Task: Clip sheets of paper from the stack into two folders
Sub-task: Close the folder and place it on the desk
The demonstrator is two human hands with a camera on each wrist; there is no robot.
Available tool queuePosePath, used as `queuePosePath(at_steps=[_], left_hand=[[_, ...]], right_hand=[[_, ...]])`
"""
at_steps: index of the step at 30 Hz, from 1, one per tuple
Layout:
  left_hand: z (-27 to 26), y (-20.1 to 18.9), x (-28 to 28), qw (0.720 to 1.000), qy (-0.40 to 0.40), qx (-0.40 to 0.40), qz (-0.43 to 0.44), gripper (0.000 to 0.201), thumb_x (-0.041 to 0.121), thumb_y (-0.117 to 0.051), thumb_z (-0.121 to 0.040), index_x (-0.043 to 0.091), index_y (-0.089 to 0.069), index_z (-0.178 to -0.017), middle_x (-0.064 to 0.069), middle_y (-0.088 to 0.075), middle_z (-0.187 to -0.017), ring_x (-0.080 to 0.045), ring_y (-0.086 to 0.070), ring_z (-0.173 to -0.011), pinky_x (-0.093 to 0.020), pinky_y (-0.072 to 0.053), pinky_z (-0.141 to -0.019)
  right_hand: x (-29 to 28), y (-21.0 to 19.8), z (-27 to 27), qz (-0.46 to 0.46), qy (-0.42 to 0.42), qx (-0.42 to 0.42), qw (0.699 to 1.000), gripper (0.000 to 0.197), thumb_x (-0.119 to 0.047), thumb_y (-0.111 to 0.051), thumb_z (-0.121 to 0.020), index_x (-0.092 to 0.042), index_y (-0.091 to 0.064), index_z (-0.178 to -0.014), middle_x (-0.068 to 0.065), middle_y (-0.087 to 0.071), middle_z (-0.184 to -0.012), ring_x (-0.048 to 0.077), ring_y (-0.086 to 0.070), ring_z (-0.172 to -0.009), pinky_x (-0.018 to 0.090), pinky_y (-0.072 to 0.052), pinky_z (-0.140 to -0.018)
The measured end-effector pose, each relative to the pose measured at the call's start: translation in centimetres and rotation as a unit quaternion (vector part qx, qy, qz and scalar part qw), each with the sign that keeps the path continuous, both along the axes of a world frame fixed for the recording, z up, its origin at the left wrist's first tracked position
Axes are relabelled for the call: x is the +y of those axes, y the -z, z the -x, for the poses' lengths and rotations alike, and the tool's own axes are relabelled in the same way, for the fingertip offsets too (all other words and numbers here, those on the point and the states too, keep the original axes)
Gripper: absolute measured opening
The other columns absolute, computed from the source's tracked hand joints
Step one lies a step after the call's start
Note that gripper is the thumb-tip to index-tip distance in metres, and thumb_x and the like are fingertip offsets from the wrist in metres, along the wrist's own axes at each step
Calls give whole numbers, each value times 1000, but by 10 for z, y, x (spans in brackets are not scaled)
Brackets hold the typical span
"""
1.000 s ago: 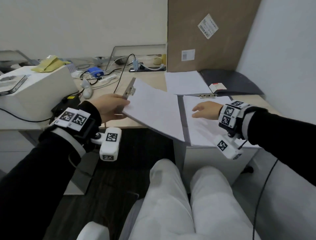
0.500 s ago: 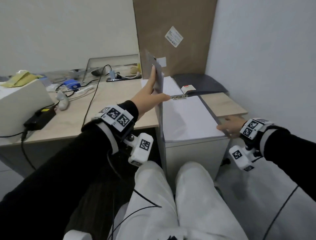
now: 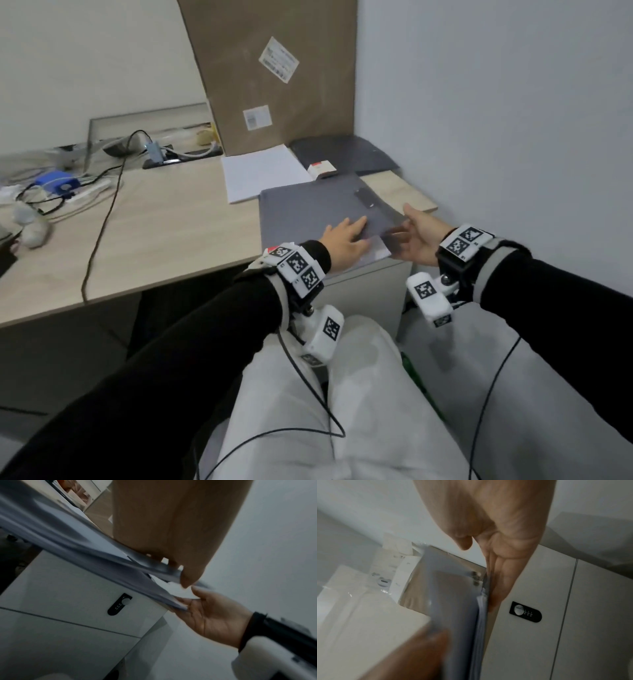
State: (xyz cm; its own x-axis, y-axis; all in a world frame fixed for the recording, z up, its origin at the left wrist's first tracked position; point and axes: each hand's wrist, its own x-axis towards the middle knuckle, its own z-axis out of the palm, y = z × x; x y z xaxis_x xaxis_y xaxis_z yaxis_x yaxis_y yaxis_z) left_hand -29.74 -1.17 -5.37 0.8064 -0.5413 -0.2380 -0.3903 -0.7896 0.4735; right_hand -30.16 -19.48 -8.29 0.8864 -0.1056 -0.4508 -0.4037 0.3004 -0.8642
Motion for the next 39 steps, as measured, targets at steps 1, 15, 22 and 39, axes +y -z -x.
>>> queuePosePath(at_steps=[1, 15, 22, 39], left_hand=[[0, 6, -2, 999, 1, -4, -41, 70, 40, -42, -97, 22, -5, -153, -8, -5, -162, -29, 0, -149, -48, -4, -121], [-35, 23, 95, 877, -455, 70, 134, 52, 32, -54, -89, 1, -41, -129, -17, -50, -129, -28, -60, -106, -35, -52, -83], [-15, 33, 109, 810, -377, 273, 357, 15, 16, -48, -98, 7, -50, -109, -5, -61, -84, -12, -66, -52, -22, -54, -46], [-76, -7, 228, 786, -360, 204, 460, 14, 26, -46, -97, 21, -52, -109, 1, -62, -95, -13, -61, -82, -25, -57, -50]], right_hand=[[1, 0, 1, -14, -15, -1, 1000, 55, -48, -27, -100, -3, -58, -99, 14, -65, -85, 22, -68, -63, 25, -54, -49], [19, 18, -4, 132, -53, 30, 989, 38, -2, -44, -97, -2, -45, -134, 4, -62, -91, 15, -60, -77, 25, -55, -50], [21, 18, 9, 111, -48, -41, 992, 41, 6, -35, -97, -9, -46, -134, 1, -62, -92, 15, -61, -78, 23, -57, -53], [144, -37, -112, 111, -75, -127, 983, 37, 7, -39, -95, -10, -49, -126, 9, -58, -113, 19, -60, -84, 38, -52, -74]])
